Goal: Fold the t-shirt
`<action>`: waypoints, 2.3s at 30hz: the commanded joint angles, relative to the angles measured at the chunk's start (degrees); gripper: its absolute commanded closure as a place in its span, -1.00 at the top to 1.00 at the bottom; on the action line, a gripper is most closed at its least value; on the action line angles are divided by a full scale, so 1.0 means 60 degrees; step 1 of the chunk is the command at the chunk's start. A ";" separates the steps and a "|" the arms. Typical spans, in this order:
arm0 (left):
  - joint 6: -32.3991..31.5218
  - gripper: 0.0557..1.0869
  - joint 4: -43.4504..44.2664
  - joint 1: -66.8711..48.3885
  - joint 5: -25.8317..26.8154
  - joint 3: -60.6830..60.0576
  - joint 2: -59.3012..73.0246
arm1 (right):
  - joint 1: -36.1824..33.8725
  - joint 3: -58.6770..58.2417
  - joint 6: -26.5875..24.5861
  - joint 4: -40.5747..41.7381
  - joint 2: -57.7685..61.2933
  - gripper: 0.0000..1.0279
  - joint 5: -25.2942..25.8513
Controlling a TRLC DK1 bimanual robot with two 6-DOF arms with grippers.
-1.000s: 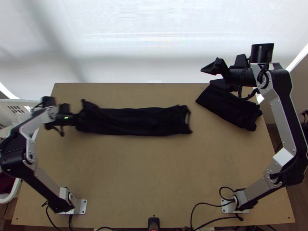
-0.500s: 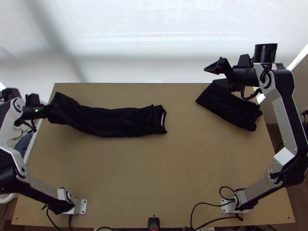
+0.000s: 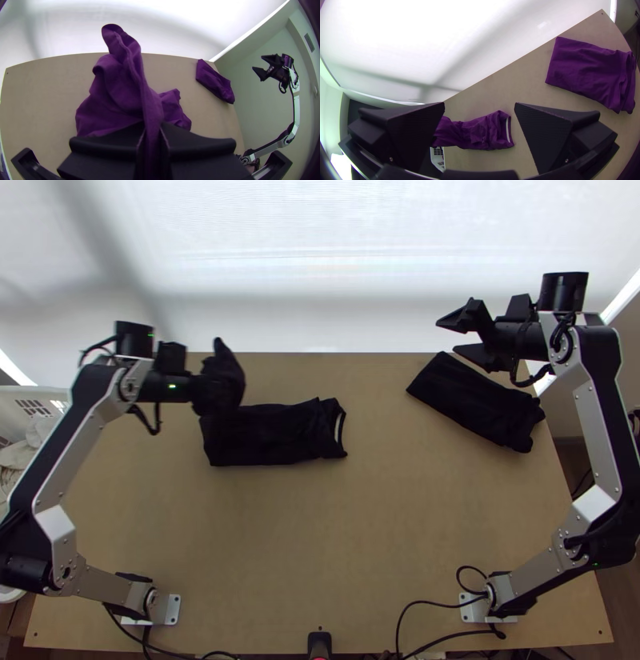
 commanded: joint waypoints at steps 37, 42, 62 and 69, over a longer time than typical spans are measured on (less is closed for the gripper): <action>-0.1740 0.92 0.0863 -0.4484 -0.1720 0.3991 0.3708 | 0.0091 -0.1047 -0.0245 -0.0022 -0.0678 0.91 -0.0142; -0.1828 0.92 0.0746 -0.4176 -0.1705 0.4870 0.3166 | 0.0926 -0.2131 -0.0523 0.0008 -0.0605 0.91 -0.0112; -0.1637 0.92 -0.0119 -0.2096 -0.1676 0.4299 0.1364 | 0.3036 -0.3420 -0.1490 0.1868 0.2721 0.91 -0.0728; -0.1637 0.92 -0.0119 -0.1789 -0.1691 0.4153 0.1232 | 0.3079 -0.3083 -0.1710 0.2117 0.3834 0.91 -0.0962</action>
